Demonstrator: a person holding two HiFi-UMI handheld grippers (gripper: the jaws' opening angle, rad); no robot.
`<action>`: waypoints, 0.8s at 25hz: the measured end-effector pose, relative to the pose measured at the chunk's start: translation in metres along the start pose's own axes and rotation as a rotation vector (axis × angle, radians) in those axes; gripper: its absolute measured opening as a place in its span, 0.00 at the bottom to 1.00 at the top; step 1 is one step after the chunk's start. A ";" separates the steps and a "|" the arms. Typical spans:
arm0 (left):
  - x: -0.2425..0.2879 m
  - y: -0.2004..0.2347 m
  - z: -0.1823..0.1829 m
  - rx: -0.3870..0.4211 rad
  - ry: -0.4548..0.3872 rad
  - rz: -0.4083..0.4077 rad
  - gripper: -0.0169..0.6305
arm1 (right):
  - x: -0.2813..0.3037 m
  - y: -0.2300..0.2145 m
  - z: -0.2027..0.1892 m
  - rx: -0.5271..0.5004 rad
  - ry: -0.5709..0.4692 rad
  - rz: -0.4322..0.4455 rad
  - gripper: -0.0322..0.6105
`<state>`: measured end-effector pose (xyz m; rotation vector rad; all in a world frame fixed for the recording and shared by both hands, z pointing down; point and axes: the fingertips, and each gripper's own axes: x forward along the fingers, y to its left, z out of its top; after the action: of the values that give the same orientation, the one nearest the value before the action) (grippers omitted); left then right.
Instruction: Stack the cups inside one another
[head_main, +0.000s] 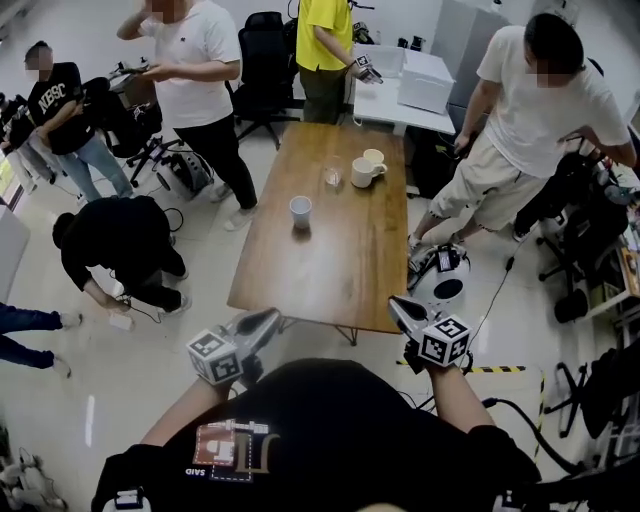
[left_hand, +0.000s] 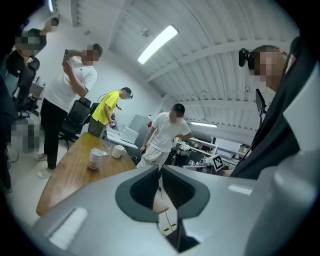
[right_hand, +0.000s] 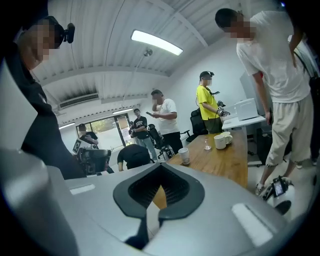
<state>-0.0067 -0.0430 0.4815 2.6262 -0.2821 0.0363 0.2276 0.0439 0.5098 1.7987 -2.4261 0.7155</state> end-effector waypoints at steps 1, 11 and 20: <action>-0.002 0.001 -0.003 -0.008 0.003 -0.011 0.06 | 0.002 0.004 -0.001 -0.001 0.000 -0.004 0.07; -0.014 0.019 -0.001 -0.091 0.014 -0.042 0.05 | 0.004 0.021 -0.007 0.029 -0.001 -0.058 0.07; -0.015 0.022 -0.002 -0.104 0.024 -0.061 0.05 | 0.007 0.023 -0.010 0.020 0.006 -0.074 0.07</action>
<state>-0.0253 -0.0578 0.4928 2.5281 -0.1900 0.0320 0.2022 0.0467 0.5135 1.8794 -2.3433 0.7406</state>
